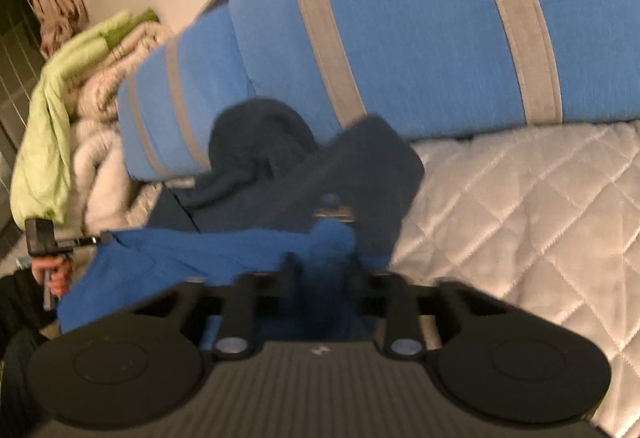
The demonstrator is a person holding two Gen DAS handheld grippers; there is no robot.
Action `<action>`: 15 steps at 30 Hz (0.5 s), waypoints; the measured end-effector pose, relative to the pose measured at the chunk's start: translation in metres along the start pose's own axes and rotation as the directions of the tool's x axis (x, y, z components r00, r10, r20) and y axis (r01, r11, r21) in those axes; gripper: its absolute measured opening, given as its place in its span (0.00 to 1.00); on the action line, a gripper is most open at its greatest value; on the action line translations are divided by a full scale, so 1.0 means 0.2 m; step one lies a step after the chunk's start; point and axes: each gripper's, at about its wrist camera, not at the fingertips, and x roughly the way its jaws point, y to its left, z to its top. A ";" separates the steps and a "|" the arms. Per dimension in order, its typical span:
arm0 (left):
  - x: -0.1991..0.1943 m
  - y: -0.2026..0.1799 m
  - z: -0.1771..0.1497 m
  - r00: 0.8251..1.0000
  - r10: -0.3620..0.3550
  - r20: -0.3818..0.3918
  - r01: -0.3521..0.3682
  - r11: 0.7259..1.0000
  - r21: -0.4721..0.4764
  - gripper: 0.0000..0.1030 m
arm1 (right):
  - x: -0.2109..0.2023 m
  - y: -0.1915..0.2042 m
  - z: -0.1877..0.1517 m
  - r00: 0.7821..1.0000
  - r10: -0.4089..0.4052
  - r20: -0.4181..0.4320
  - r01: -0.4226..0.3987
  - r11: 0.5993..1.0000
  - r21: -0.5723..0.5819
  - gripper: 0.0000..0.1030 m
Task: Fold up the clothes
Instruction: 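Grasp the jacket edge with the left tool while the right tool grasps beside it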
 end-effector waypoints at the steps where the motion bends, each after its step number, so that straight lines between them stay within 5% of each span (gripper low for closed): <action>1: -0.03 -0.01 0.02 1.000 -0.009 0.018 0.009 1.000 0.005 0.18 | -0.02 0.01 0.01 1.000 0.002 0.023 -0.002 1.000 0.001 0.13; 9: -0.16 -0.10 0.25 0.990 -0.010 0.142 0.003 0.999 0.050 0.17 | -0.19 0.16 0.18 0.981 -0.021 0.194 0.023 1.000 -0.007 0.11; 15: 0.06 -0.06 0.38 0.990 0.071 0.125 -0.076 0.997 0.034 0.17 | -0.06 0.15 0.34 0.973 -0.097 0.208 0.097 0.995 0.009 0.11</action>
